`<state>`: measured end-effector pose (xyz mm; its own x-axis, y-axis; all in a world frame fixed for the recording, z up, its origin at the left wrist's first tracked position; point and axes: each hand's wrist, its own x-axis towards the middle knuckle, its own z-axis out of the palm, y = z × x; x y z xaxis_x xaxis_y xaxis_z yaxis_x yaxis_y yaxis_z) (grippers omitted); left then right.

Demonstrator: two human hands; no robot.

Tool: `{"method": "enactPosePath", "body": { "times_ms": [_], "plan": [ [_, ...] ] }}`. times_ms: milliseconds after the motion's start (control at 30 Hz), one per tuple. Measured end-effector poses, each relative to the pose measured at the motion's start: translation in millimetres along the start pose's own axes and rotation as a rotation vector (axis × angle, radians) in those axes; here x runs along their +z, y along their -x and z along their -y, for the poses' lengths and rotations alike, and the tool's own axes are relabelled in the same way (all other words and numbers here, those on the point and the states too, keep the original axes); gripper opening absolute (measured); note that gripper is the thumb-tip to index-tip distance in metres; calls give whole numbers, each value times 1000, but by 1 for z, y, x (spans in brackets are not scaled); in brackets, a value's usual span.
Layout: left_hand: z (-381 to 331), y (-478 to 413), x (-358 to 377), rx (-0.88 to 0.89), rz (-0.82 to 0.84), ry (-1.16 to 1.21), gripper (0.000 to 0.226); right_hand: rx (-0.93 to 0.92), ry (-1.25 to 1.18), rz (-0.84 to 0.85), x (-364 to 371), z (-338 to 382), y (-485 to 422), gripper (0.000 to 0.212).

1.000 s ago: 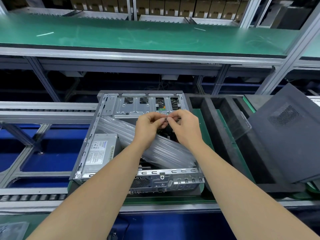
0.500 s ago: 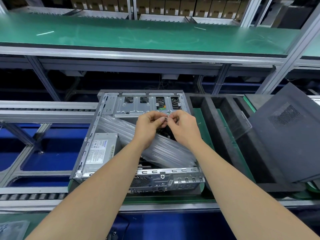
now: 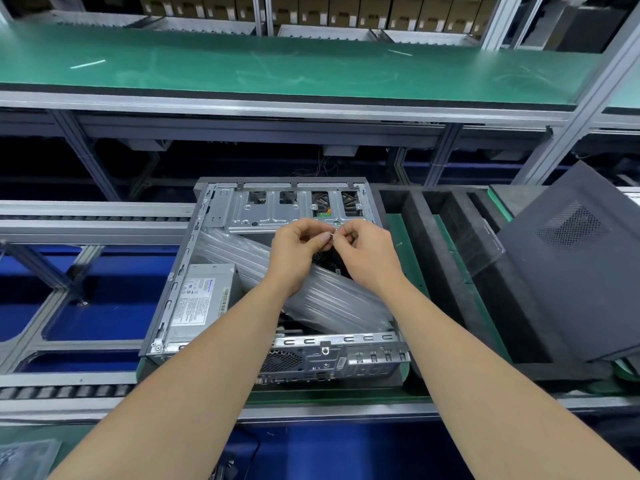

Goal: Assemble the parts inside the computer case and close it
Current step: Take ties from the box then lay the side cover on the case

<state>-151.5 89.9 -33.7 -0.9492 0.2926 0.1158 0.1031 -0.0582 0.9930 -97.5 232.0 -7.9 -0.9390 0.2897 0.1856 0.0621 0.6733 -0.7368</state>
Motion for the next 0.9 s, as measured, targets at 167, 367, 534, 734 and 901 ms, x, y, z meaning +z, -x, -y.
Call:
{"method": "enactPosePath", "body": {
  "times_ms": [167,367,534,734,901],
  "plan": [
    [-4,2,1,21,-12,-18,23,3,6,2,-1,1,1,14],
    [-5,5,4,51,-38,-101,20,-14,6,-6,-4,3,2,22],
    [-4,4,3,63,-25,-136,14,14,-120,-30,-10,2,4,9],
    [-2,2,1,4,-8,-40,10,-15,-133,-48,-13,3,7,5],
    [1,0,2,-3,3,-67,10,-37,-88,-59,-13,4,6,6]
  ]
}}
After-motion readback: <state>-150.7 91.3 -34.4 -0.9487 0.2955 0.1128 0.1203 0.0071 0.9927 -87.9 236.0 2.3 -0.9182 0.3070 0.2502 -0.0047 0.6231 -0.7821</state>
